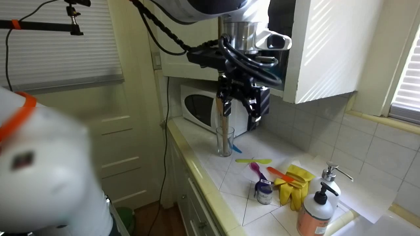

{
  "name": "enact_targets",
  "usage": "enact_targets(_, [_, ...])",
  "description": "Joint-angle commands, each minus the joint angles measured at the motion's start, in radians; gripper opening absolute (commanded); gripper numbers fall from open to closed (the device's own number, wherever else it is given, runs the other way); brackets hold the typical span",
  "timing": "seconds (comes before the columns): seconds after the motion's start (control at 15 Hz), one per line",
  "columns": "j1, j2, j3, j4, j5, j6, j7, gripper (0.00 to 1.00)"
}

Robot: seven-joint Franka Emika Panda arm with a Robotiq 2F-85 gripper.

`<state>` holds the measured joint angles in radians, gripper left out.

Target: Remove the white and blue packet from the open cabinet and put it on the counter.

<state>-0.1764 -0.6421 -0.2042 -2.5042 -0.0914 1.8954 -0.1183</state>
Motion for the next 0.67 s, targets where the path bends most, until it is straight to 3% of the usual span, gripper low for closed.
enact_targets(0.0, [0.048,-0.097,0.109,0.066,0.008,-0.091,0.047,1.0])
enact_targets(0.2, [0.104,-0.129,0.213,0.16,-0.008,-0.169,0.067,1.0])
enact_targets(0.47, [0.149,-0.13,0.378,0.352,-0.12,-0.241,0.117,1.0])
enact_targets(0.6, [0.19,-0.094,0.402,0.491,-0.166,-0.289,0.038,1.0])
